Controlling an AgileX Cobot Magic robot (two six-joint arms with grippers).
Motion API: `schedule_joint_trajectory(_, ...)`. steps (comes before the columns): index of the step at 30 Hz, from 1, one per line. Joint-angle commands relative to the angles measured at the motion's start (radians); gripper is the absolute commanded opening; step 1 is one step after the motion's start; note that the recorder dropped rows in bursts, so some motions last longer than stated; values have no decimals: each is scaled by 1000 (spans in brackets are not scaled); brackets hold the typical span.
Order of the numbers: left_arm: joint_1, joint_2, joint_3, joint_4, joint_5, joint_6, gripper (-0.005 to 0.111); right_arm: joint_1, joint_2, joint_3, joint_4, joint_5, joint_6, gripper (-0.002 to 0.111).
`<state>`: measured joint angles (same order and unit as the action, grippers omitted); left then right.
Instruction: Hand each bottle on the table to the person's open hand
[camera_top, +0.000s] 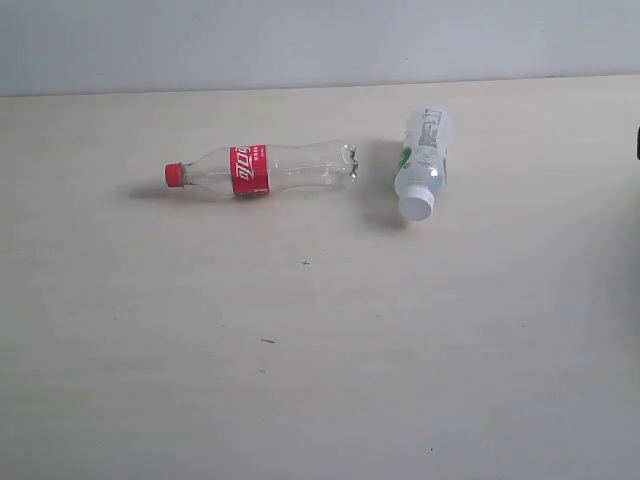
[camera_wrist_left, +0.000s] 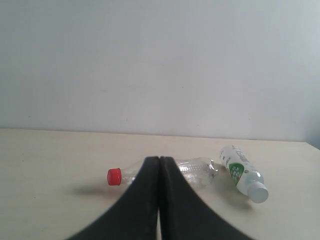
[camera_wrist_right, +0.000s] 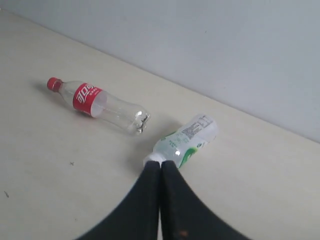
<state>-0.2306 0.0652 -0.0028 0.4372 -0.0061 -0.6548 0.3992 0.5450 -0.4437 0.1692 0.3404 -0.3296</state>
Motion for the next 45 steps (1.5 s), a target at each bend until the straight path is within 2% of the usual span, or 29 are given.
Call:
schedule_joint_trajectory(1, 2, -8, 3, -7, -1, -5, 0, -4, -60, 2, 4, -19, -11, 1)
schedule_joint_trajectory(45, 2, -8, 3, -7, 11, -5, 0, -4, -126, 17, 16, -85, 7, 1)
